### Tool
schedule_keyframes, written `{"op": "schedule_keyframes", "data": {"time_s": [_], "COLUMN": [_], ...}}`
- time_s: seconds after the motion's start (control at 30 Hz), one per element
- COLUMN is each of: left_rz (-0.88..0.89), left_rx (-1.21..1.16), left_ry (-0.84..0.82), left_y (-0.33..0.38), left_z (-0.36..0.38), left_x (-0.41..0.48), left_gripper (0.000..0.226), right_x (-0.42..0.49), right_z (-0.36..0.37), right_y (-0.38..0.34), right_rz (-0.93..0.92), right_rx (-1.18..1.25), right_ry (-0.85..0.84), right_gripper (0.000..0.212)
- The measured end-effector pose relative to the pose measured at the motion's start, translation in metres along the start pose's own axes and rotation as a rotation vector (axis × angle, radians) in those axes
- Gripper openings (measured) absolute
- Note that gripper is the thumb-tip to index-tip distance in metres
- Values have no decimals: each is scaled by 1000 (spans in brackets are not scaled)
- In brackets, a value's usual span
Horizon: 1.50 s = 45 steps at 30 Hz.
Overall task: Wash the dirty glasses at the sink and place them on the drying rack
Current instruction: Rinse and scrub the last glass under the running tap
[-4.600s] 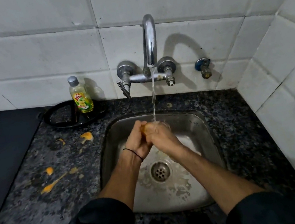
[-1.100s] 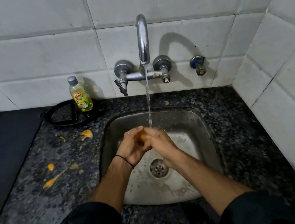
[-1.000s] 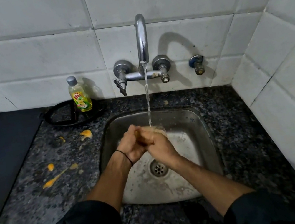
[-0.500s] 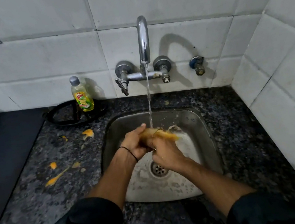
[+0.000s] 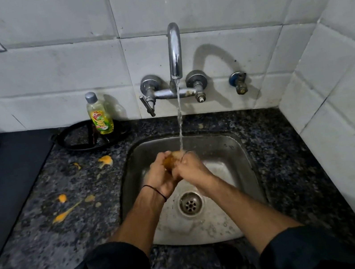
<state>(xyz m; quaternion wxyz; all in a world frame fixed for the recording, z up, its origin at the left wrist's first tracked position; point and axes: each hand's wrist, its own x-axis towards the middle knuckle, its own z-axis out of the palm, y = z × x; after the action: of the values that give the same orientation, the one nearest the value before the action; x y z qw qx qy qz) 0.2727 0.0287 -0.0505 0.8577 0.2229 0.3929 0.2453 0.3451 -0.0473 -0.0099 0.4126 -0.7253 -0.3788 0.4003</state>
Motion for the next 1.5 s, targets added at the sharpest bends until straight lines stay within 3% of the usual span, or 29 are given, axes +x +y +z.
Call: {"op": "schedule_keyframes", "data": {"time_s": [0.17, 0.27, 0.3, 0.33, 0.4, 0.6, 0.7, 0.8, 0.87, 1.0, 1.1, 1.27, 1.33, 1.43, 1.5], "left_rz": [173, 193, 195, 214, 282, 416, 379, 325, 244, 51, -59, -1, 61, 126, 127], "left_rx": [33, 22, 16, 26, 86, 185, 152, 150, 124, 11, 158, 382, 461, 563, 471], "left_ry": [-80, -54, -44, -44, -71, -167, -100, 42, 195, 150, 145, 171, 124, 36, -1], "left_y": [9, 18, 18, 17, 10, 7, 9, 9, 10, 15, 14, -4, -6, -4, -1], "left_z": [-1, 2, 3, 6, 13, 23, 20, 21, 24, 25, 20, 29, 30, 29, 34], "left_x": [-1, -3, -1, -4, -10, -25, -26, -23, -17, -10, -9, -13, -12, -11, -13], "left_gripper": [16, 54, 60, 59, 40, 41, 25, 24, 35, 44, 45, 43, 46, 53, 58], "right_x": [-8, -7, -6, -4, -1, 8, 11, 9, 8, -5, -11, -10, -11, -6, -5], "right_z": [-8, -1, 2, 4, 6, -3, -2, 3, 8, 10, 0, -32, -42, -47, -46], "right_y": [-4, 2, 2, 2, -1, 8, 9, 3, -6, -16, -13, -24, -27, -25, -22], "right_rz": [84, 236, 295, 350, 417, 452, 322, 345, 252, 25, 78, 367, 444, 413, 343], "right_rx": [657, 1191, 1323, 1399, 1473, 1390, 1247, 1170, 961, 507, 318, 298, 315, 333, 442], "right_ry": [-39, 275, 410, 519, 574, 420, 310, 381, 374, 292, 173, -39, -148, -176, -147], "right_gripper": [47, 18, 22, 28, 32, 36, 36, 31, 30, 28, 24, 18, 27, 41, 47]}}
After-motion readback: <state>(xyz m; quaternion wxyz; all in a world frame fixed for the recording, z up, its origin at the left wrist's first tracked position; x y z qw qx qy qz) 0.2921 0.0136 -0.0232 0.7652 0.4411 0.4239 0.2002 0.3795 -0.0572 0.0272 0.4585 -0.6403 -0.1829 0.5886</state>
